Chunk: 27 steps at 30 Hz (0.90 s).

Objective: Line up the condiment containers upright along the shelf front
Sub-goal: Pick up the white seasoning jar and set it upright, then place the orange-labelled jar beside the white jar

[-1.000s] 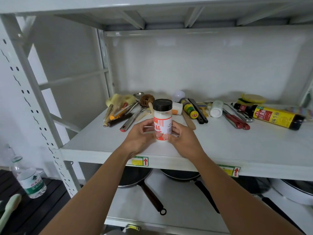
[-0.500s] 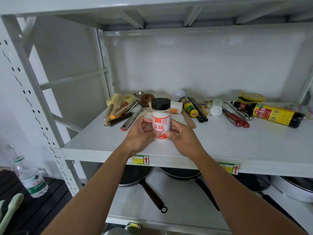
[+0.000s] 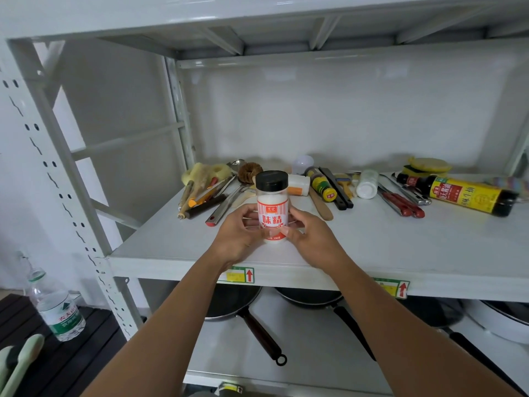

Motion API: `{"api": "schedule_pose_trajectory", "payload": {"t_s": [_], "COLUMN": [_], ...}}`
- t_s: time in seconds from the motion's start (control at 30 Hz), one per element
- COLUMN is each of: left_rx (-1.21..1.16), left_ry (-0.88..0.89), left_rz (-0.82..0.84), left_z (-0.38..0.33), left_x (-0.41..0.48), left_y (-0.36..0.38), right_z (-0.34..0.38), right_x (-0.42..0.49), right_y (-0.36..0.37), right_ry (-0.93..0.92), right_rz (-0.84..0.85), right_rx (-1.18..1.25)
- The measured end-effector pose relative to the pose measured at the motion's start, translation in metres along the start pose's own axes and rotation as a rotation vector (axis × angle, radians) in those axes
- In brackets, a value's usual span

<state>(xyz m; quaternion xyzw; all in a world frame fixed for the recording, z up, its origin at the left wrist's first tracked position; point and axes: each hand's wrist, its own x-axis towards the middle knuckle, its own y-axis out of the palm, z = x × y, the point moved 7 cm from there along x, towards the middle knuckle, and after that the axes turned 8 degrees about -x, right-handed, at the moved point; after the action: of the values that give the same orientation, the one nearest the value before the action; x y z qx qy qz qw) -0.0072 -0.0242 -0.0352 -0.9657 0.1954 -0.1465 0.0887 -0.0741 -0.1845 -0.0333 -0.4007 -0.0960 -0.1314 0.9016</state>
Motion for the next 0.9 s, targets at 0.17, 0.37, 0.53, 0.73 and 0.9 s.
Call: {"api": "schedule_pose_trajectory", "payload": {"t_s": [0.17, 0.37, 0.53, 0.73, 0.9], "left_rx": [0.022, 0.016, -0.089, -0.197, -0.225], "left_ry": [-0.007, -0.016, -0.042, -0.076, -0.089], "left_rz": [-0.015, -0.02, -0.042, -0.115, -0.147], "left_z": [0.001, -0.001, -0.002, 0.002, 0.004], "left_x": [0.001, -0.001, -0.002, -0.003, 0.0], "left_y": [-0.001, 0.001, -0.001, -0.007, -0.01], "right_z": [0.0, 0.0, -0.005, -0.013, 0.0], "right_x": [0.0, -0.003, -0.005, 0.004, 0.033], "right_y": [0.0, -0.004, -0.012, -0.014, -0.03], "right_ry": [0.007, 0.023, 0.043, 0.085, -0.018], "right_rz": [0.009, -0.036, -0.137, -0.186, -0.14], "right_rx": [0.024, 0.073, 0.182, 0.156, -0.129]}}
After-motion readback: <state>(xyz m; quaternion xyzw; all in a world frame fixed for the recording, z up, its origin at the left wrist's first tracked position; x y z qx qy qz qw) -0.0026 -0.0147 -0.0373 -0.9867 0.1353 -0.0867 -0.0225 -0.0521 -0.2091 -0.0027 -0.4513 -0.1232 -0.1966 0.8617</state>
